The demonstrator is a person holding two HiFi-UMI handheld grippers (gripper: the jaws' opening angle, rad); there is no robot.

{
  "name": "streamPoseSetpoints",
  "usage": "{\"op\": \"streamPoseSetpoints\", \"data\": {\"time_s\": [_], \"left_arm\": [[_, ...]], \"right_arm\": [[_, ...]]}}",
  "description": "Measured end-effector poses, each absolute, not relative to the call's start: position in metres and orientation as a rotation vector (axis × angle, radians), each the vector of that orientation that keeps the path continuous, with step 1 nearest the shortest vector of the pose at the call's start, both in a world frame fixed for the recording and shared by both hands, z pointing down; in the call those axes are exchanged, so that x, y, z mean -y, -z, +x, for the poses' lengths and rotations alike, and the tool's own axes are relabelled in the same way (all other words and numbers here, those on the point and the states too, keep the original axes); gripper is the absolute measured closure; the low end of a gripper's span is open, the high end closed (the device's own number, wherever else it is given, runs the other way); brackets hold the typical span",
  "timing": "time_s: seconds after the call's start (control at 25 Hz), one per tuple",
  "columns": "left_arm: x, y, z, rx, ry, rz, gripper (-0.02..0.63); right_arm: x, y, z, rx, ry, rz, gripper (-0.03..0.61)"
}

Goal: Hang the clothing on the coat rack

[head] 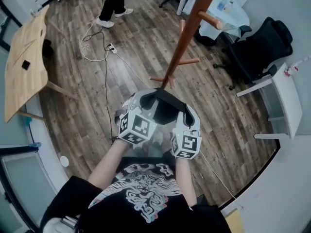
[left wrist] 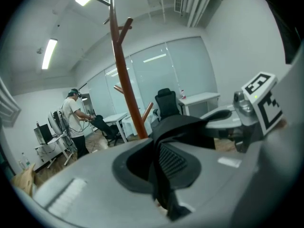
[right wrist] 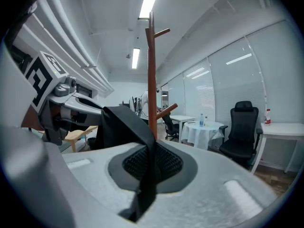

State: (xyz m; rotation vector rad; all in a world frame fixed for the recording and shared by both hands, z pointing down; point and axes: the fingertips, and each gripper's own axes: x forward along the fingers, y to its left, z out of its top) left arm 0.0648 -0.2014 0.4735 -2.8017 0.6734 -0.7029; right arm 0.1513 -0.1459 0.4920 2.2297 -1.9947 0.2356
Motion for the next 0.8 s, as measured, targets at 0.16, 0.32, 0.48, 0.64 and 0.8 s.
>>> {"op": "streamPoseSetpoints", "data": {"time_s": [0.16,0.32,0.48,0.64,0.8], "left_arm": [[0.204,-0.480,0.066,-0.689,0.721,-2.802,0.604],[0.205,-0.483,0.067,-0.688,0.734,-2.800,0.604],[0.207,-0.484,0.070,-0.684,0.747,-2.797,0.604],[0.209,-0.485,0.074,-0.682,0.757,-2.794,0.604],[0.211,-0.488,0.079,-0.680,0.768,-2.791,0.604]], "right_arm": [[0.149,-0.486,0.156,2.008,-0.205,2.242,0.565],[0.151,-0.484,0.159,2.011,-0.194,2.249,0.565],[0.157,-0.483,0.164,2.014,-0.191,2.254,0.565],[0.162,-0.481,0.170,2.025,-0.191,2.261,0.565],[0.166,-0.481,0.176,2.030,-0.193,2.260,0.565]]}}
